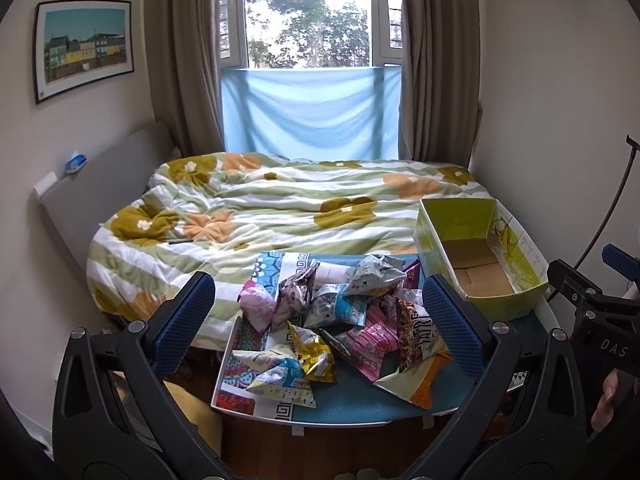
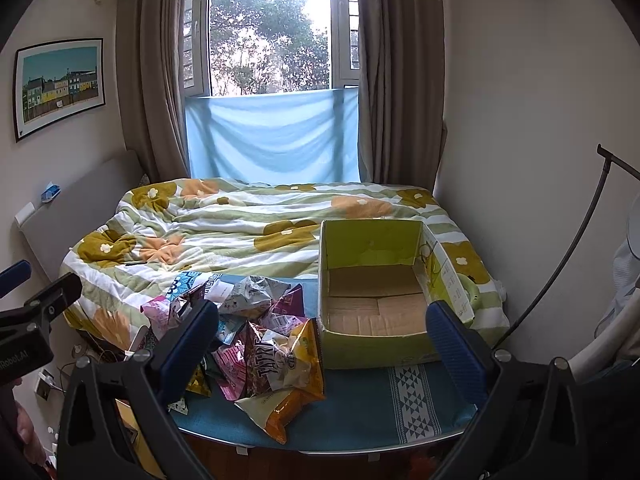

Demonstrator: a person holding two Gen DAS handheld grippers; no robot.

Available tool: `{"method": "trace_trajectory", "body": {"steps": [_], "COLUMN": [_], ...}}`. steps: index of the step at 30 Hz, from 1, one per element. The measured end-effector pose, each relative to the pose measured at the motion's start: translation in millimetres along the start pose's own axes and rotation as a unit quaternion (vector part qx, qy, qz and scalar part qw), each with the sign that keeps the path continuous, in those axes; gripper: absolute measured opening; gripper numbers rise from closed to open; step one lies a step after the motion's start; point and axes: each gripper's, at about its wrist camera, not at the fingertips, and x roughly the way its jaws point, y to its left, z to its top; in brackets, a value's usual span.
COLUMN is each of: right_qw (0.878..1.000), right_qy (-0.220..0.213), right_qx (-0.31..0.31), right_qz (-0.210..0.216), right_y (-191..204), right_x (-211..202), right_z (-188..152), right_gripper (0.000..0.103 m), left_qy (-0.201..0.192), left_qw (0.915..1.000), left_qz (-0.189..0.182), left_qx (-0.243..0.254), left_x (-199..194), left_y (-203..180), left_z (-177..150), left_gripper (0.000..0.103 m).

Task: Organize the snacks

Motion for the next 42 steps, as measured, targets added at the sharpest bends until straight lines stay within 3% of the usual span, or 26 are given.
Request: {"method": "trace_trajectory", "body": {"steps": [42], "right_qw": [1.0], "right_qy": [0.002], "right_qx": [0.0], "right_qz": [-0.003], "right_y": [14], "right_x": [5], "right_z": [4], "right_gripper": [0.103], "left_qy": [0.0], "left_qw": [1.0], "left_qz": [0.001], "left_qx": [0.005], "left_x": [2], "left_y": [1], "left_z": [-1], "left_gripper": [0.102]}}
